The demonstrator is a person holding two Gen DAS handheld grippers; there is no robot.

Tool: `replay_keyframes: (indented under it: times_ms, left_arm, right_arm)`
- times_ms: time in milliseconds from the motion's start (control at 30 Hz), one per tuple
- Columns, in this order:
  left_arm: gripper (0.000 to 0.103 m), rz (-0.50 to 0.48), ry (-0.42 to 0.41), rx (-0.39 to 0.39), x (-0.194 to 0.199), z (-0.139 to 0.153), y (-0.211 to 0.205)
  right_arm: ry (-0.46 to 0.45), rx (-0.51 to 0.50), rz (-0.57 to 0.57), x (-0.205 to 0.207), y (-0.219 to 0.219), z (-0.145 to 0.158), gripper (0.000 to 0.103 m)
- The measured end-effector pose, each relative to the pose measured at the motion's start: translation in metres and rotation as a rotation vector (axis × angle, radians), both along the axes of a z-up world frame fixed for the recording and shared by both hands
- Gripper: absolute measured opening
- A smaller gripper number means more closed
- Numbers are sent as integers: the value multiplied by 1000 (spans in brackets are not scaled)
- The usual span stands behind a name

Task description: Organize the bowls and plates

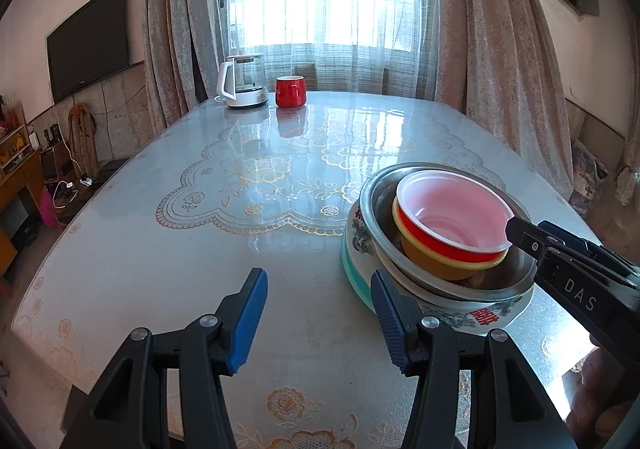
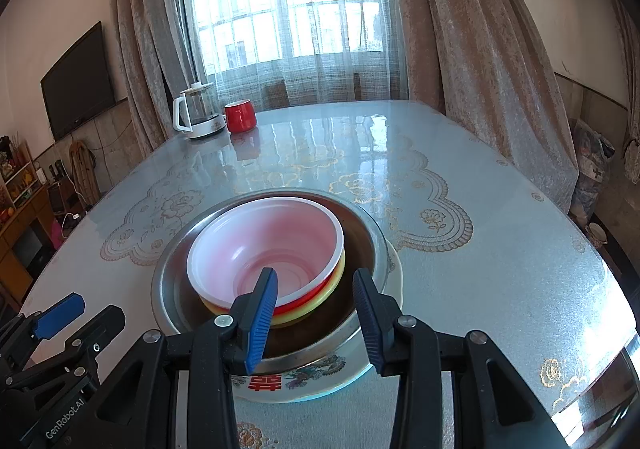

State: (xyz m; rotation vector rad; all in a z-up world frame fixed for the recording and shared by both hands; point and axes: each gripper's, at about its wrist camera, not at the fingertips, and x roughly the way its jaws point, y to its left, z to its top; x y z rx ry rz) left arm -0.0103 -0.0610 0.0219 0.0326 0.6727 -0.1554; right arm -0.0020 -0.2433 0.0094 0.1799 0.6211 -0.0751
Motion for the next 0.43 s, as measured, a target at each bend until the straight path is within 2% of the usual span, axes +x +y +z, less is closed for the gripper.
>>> replay_keyframes:
  times_ms: [133, 333, 433]
  left_arm:
    - [55, -3, -2, -4, 0, 0, 0]
    - [54, -7, -66, -31, -4, 6, 2]
    - [55, -4, -57, -34, 0, 6, 5]
  right_arm:
    - [0, 0, 0, 0, 0, 0, 40]
    - [0, 1, -1, -1, 0, -1, 40]
    - [-6, 5, -3, -1, -1, -1, 40]
